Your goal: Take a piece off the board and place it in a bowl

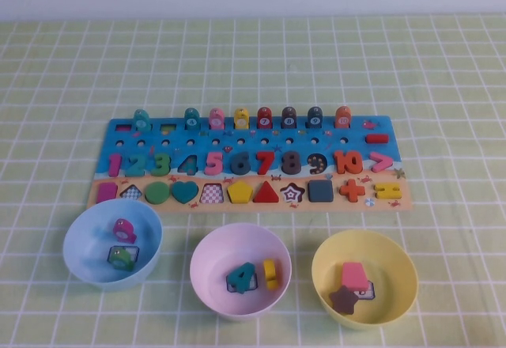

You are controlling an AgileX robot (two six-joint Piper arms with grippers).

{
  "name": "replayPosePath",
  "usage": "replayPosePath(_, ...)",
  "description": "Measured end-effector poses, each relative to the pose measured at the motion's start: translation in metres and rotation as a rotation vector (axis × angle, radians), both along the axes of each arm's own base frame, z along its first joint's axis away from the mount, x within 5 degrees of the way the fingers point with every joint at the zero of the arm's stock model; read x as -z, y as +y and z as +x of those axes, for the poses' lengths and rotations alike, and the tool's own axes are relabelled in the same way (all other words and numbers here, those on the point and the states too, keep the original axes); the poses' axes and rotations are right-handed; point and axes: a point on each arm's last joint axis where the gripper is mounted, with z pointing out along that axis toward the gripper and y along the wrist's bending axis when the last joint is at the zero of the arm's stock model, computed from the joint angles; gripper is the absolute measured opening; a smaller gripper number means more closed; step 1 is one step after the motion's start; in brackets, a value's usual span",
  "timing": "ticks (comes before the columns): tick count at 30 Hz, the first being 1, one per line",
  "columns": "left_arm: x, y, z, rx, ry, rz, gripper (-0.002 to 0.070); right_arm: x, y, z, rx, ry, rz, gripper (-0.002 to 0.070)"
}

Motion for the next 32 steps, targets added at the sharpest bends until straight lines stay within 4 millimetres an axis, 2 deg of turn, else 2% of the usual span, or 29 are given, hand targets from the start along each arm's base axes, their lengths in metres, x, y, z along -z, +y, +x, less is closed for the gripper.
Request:
replayPosePath(4,0.024,0.001,0.004,-0.039,0.039,-0.019,-0.0002,0.000,0.000,0.000,0.000,0.000,0.000,-0.0017)
replayPosePath(12,0.040,0.002,0.003,-0.050,0.168,0.023,-0.0002,0.000,0.000,0.000,0.000,0.000,0.000,-0.0017)
replayPosePath(32,0.041,0.000,0.002,-0.045,0.198,-0.054,-0.0003,0.000,0.000,0.000,0.000,0.000,0.000,-0.0017)
